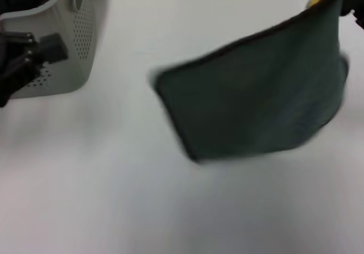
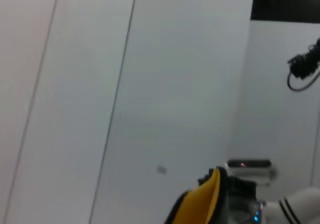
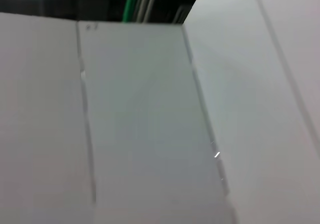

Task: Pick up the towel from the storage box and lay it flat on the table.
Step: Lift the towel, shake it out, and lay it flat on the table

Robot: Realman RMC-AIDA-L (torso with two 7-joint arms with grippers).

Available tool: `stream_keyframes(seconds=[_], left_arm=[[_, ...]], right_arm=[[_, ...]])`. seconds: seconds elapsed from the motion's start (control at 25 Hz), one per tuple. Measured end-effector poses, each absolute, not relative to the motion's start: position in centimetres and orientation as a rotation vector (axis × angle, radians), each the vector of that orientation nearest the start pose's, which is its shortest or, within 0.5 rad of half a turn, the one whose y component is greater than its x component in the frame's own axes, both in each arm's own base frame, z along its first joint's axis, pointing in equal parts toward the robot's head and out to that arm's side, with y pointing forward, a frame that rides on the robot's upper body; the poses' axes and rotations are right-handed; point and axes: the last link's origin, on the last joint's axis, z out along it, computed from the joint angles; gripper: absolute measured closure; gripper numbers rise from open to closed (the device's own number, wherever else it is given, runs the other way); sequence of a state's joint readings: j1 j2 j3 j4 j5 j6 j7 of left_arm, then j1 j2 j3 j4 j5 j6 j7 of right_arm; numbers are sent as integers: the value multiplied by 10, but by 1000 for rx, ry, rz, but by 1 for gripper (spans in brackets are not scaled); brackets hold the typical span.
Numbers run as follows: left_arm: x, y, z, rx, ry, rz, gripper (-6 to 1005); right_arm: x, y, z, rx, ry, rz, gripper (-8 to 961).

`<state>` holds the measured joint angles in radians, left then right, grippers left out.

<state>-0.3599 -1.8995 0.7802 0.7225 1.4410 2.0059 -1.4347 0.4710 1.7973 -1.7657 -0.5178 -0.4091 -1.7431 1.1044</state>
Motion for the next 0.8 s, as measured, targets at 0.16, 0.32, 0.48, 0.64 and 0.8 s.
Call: stream_keyframes(seconds=[0.16,0.32,0.48,0.64,0.8], left_arm=[[-243,287,115,-2672,-332,-1302,974],[-242,292,111,-2681,-369,-1294,963],[-246,292,95,-2671,-453,-1284,952],[-252,291,75,-2660,-547,-1239,907],[-256,286,56,-2656,-571,-1230,828]], right_arm=[[187,324,67,-2581,243,1609,953],[177,326,64,-2608,211,1593,953],[167,325,71,-2602,160,1606,953],[148,329,80,-2589,75,1623,953],[126,339,84,-2580,9,1614,953]])
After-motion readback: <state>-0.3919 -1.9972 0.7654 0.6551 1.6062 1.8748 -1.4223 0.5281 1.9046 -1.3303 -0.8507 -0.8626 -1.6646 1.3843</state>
